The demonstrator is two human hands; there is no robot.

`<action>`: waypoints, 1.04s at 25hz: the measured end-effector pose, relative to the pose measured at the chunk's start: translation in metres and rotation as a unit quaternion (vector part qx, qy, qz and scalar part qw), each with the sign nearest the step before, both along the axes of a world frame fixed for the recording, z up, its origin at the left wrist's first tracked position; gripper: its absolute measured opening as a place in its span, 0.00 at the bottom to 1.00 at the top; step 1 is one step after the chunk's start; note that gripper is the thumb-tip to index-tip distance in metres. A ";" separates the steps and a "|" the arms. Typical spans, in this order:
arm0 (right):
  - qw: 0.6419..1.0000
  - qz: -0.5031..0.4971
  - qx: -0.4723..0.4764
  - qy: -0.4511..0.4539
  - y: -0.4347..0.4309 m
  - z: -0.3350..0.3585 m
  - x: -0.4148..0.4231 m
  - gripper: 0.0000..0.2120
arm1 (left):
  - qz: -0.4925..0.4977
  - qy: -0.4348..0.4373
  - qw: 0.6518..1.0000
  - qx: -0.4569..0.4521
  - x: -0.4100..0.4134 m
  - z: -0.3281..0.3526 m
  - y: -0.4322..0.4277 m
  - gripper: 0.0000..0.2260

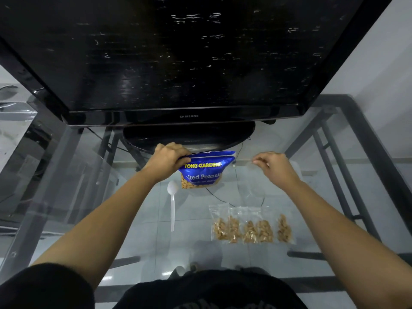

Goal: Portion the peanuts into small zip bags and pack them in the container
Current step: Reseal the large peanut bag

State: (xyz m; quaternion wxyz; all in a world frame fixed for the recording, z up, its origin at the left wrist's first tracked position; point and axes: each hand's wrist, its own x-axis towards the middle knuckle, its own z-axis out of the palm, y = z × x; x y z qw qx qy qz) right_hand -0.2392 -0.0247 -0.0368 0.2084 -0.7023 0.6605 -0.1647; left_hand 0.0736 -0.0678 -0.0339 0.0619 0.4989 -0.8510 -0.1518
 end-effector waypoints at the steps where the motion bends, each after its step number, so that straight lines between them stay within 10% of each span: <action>1: 1.000 0.013 -0.008 -0.006 0.010 -0.002 0.003 0.07 | 0.003 0.007 1.000 -0.009 -0.001 -0.001 0.003 0.15; 8: 0.988 -0.047 -0.012 -0.144 0.024 -0.010 0.060 0.23 | -0.012 0.053 0.998 0.019 -0.013 -0.002 0.011 0.09; 15: 0.983 -0.099 -0.007 -0.153 0.008 -0.008 0.063 0.11 | 0.027 0.028 0.997 0.062 -0.025 -0.003 0.013 0.12; 21: 0.972 -0.122 -0.122 -0.161 0.050 -0.014 0.047 0.08 | 0.143 0.208 0.952 -0.174 -0.032 -0.007 0.077 0.13; 26: 0.989 -0.022 0.082 -0.119 0.092 -0.062 0.054 0.12 | 0.121 0.183 0.968 0.123 -0.056 -0.063 0.132 0.12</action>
